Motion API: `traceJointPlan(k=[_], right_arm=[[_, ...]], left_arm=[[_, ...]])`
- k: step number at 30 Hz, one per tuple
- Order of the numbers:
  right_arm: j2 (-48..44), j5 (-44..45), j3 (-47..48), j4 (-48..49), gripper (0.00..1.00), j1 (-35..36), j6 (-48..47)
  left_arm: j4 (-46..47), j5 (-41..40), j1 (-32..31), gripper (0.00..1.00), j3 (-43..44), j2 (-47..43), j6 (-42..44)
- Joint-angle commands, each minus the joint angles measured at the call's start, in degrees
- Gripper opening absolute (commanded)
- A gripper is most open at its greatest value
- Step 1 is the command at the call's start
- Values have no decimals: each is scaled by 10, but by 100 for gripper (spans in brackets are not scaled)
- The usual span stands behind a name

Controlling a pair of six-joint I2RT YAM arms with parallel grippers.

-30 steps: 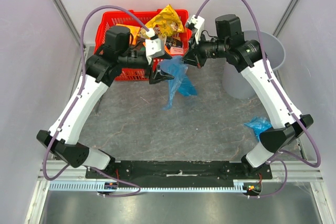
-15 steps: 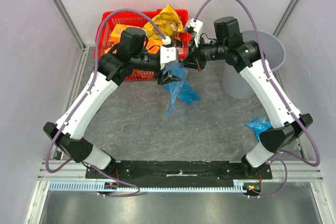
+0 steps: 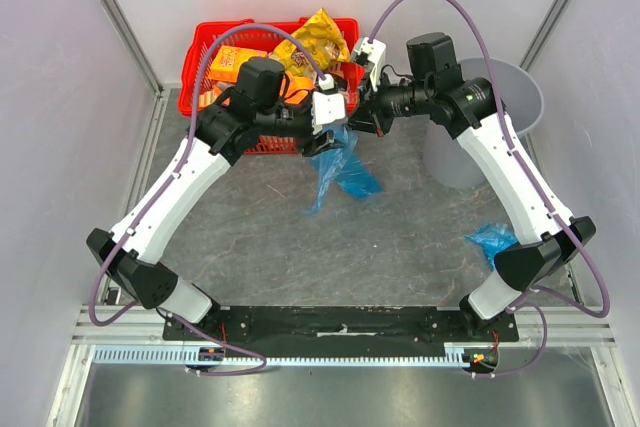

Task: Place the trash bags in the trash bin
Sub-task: Unfold the trash bag at the center of the board.

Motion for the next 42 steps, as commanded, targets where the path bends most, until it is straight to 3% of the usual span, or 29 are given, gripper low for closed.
traceJointPlan(k=[1,5,12,16,26,35,42], right_arm=[[-21,-10,10,1,0,-2,-6],[-23,-10,10,0,0,-5,-7],[-23,-15,11,0,0,-8,-6],[-27,-15,10,0,0,-10,-8],[-21,-8,31,-34,3,-29,-26],[-22,32,69,-59,44,-37,-41],[-42,17,50,-72,56,-37,-64]], left_arm=[[31,-17,-2,61,-12,1,22],[39,-17,-2,55,-19,4,19],[54,-14,-2,33,-24,10,3],[59,-12,-2,3,-25,13,-6],[79,-42,-1,2,-59,-15,-32],[100,-77,0,2,-73,-29,-79],[130,-140,0,2,-62,-20,-160]])
